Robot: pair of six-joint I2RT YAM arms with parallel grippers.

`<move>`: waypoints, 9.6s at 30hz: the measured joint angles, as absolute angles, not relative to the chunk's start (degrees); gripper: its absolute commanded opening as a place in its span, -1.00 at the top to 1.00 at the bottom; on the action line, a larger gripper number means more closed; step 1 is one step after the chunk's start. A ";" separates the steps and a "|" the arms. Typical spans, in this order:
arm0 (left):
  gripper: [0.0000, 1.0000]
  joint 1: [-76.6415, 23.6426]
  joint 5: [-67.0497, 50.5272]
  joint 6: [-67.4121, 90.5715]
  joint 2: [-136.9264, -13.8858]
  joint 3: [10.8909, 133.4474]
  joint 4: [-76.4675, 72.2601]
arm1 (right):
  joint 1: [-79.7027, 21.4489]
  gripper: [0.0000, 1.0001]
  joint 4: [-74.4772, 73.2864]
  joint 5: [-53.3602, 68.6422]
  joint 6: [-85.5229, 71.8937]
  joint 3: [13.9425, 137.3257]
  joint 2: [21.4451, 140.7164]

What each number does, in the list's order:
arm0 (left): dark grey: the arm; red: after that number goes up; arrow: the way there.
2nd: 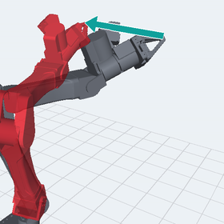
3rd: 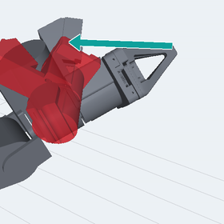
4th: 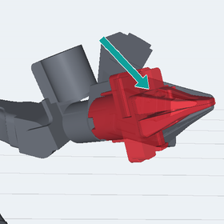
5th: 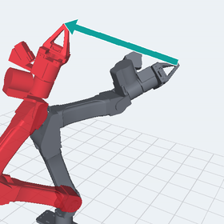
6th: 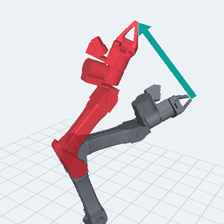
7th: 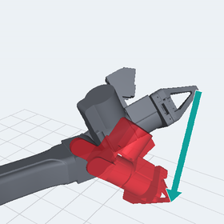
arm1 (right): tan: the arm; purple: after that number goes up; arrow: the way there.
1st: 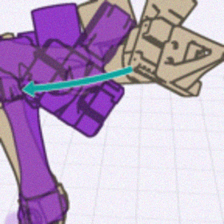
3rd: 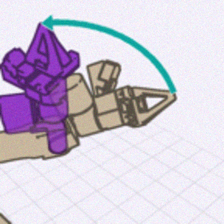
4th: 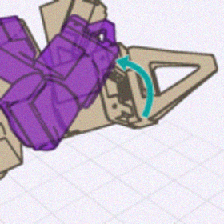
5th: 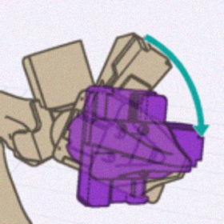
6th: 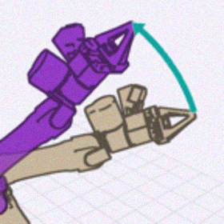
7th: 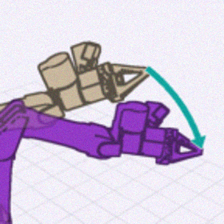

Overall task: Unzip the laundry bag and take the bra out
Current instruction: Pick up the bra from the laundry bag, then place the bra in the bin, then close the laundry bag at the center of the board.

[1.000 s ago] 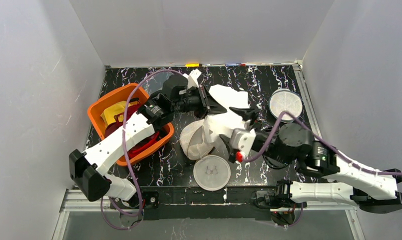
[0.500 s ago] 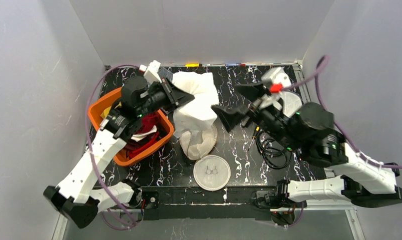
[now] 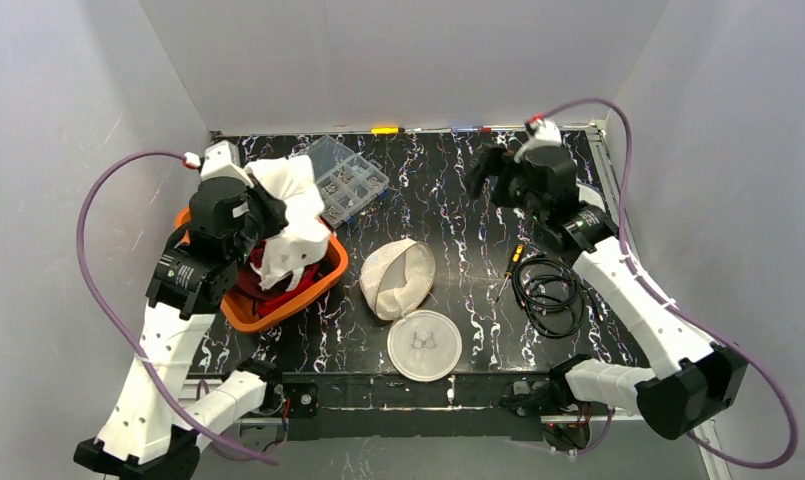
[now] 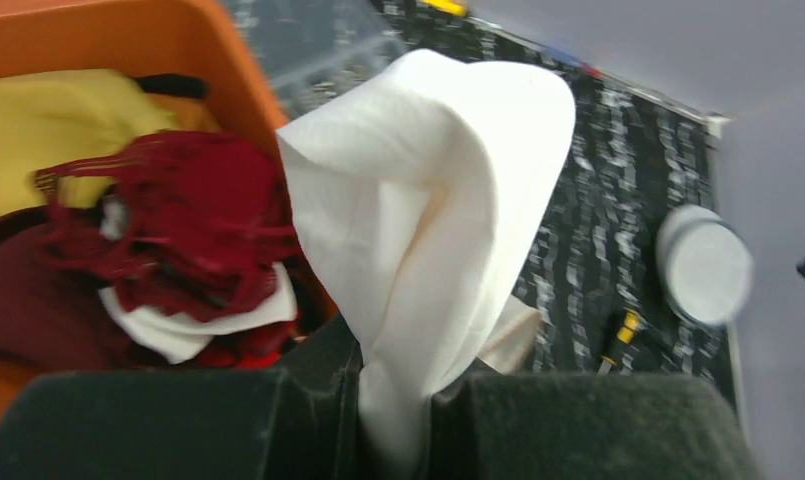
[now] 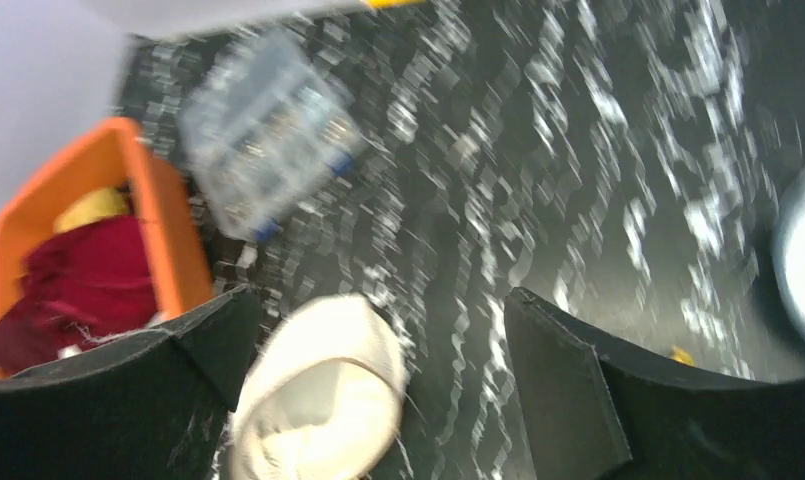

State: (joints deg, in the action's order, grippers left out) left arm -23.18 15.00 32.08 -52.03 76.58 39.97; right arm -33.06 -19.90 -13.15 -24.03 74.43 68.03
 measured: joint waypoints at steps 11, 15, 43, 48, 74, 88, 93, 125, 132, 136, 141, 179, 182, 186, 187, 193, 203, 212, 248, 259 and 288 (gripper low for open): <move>1.00 2.46 8.69 35.31 -49.87 58.78 36.23 | -20.67 -0.97 -13.93 -5.10 -36.69 39.68 39.79; 1.00 4.64 4.10 40.03 -49.23 50.98 30.13 | -21.85 -0.97 -12.53 -3.07 -36.32 39.51 30.35; 0.79 6.26 12.10 46.83 -47.68 35.44 17.65 | -23.33 -0.96 -11.68 6.35 -39.70 24.95 23.59; 0.05 6.26 15.84 47.18 -47.62 35.46 18.94 | -23.33 -0.96 -11.84 5.98 -39.66 24.82 22.81; 0.71 5.54 0.62 39.55 -48.62 48.82 30.57 | -23.53 -0.95 -8.29 11.66 -39.20 25.36 30.13; 0.72 11.38 6.13 42.68 -53.89 41.39 29.89 | -23.66 -0.97 -8.45 13.74 -38.76 25.34 29.98; 0.66 13.02 5.87 43.83 -58.54 39.97 27.05 | -23.66 -0.97 -9.96 14.11 -37.80 25.41 29.98; -0.56 -50.52 16.60 15.51 -58.78 64.64 27.31 | -24.43 -0.97 -19.44 5.58 -34.28 26.37 44.40; -0.53 -54.39 20.84 3.16 -75.88 74.13 36.58 | -24.62 -0.97 -20.47 -2.44 -35.83 26.37 36.53; -0.56 -54.52 21.87 -3.40 -84.53 83.09 41.30 | -24.67 -0.97 -19.84 -0.97 -36.47 26.35 35.29; -0.50 -54.59 23.46 -9.67 -95.37 86.00 44.31 | -24.71 -0.97 -20.16 3.75 -36.95 25.67 36.05; 1.00 -41.36 18.87 39.77 -84.36 70.28 35.24 | -38.70 -0.91 -21.23 8.93 -48.10 19.22 42.76; 1.00 -41.36 17.54 46.63 -83.79 69.78 32.67 | -41.15 -0.90 -17.89 8.05 -52.66 16.53 42.65; 1.00 -41.36 15.22 55.55 -81.52 66.17 27.90 | -43.66 -0.80 -14.31 5.80 -58.70 14.57 41.28; 1.00 -41.36 14.72 57.82 -80.95 65.04 26.92 | -44.34 -0.76 -13.82 5.02 -59.99 14.33 41.21; 1.00 -41.36 13.93 65.95 -80.58 61.78 24.40 | -47.07 -0.42 -10.90 0.69 -64.14 14.35 44.91; 1.00 -41.36 14.74 67.33 -79.92 60.66 24.49 | -54.30 -0.02 -4.21 -3.29 -65.95 18.50 58.17; 1.00 -41.36 14.92 65.49 -79.13 60.38 24.47 | -54.74 0.97 -6.07 -6.98 -64.88 19.64 61.58; 1.00 -51.51 13.10 74.83 -72.53 42.44 16.88 | -29.76 -0.20 -34.63 -9.87 -34.83 37.30 53.34; 1.00 -51.51 14.46 76.75 -71.00 42.41 18.41 | -34.96 -0.08 -35.53 -11.99 -44.86 29.06 52.38; 1.00 -51.46 14.59 65.82 -69.01 50.17 23.59 | -35.05 0.97 -45.15 -20.75 -38.85 64.95 54.54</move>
State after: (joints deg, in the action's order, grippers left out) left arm -51.46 14.59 65.82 -69.01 50.17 23.59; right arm -35.05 -45.15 -20.75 -38.85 64.95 54.54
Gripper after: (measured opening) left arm 0.010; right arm 0.031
